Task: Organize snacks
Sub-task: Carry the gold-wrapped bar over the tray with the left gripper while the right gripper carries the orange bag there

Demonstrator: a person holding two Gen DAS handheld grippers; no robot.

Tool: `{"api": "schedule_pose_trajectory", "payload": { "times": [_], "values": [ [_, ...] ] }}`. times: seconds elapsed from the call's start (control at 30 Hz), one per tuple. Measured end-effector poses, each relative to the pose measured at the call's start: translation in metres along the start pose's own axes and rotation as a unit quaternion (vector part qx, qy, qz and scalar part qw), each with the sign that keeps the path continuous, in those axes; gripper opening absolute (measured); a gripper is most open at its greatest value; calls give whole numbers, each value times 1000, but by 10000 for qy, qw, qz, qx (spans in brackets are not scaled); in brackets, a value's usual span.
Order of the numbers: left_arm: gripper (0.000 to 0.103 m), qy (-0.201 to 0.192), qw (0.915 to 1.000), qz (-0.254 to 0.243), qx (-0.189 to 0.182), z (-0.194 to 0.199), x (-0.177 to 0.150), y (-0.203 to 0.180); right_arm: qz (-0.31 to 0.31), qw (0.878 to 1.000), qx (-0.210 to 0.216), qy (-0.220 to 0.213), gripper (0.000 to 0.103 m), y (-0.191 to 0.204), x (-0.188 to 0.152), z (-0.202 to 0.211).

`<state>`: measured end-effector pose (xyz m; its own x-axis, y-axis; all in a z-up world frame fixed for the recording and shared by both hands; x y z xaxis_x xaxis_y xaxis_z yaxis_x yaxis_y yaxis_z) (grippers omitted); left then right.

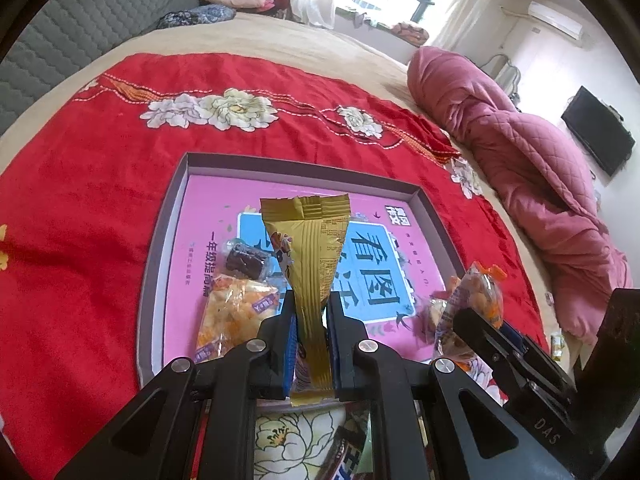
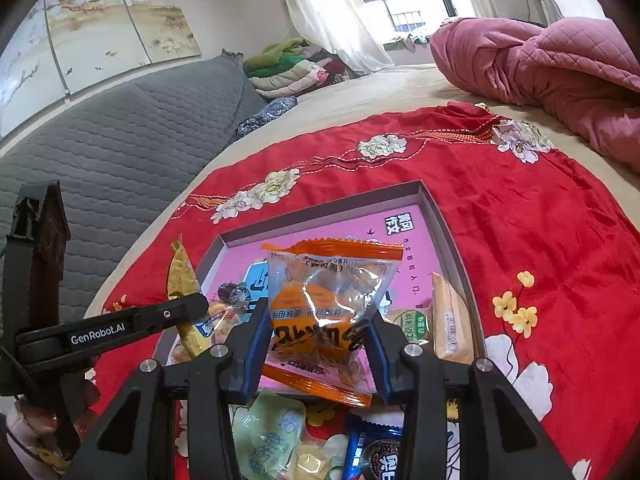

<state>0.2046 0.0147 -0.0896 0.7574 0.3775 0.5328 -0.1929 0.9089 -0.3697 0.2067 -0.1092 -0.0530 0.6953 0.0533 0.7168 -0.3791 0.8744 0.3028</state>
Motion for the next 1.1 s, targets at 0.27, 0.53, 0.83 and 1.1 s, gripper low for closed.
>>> {"api": "schedule_pose_trajectory", "payload": {
  "times": [0.27,0.53,0.83,1.1],
  "values": [
    [13,62,9999,-62,55,-12,0,-1,154,9998,-94,129,44,-1,-8,-11],
    [13,204,9996,-156,90,-22,-6,-2,320,9992,-91,221,44,2,-13,-18],
    [13,286,9994,-195,98,-26,-10,-1,423,9988,-122,232,44,4,-12,-25],
    [13,375,9990,-219,102,-30,-14,-2,459,9983,-107,354,44,3,-17,-32]
  ]
}}
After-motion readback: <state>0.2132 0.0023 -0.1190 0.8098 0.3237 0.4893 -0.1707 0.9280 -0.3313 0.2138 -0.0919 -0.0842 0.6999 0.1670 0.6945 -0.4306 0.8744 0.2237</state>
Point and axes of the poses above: each gripper's, at about its wrist camera, not at the fingertips, and z roughly against the way its jaws point, y to its left, x to its top, the point moved 10 cm from there along -z, roughly the way its jaws point, and after that the axes turned 3 degrees about z, right-handed, at the moved point
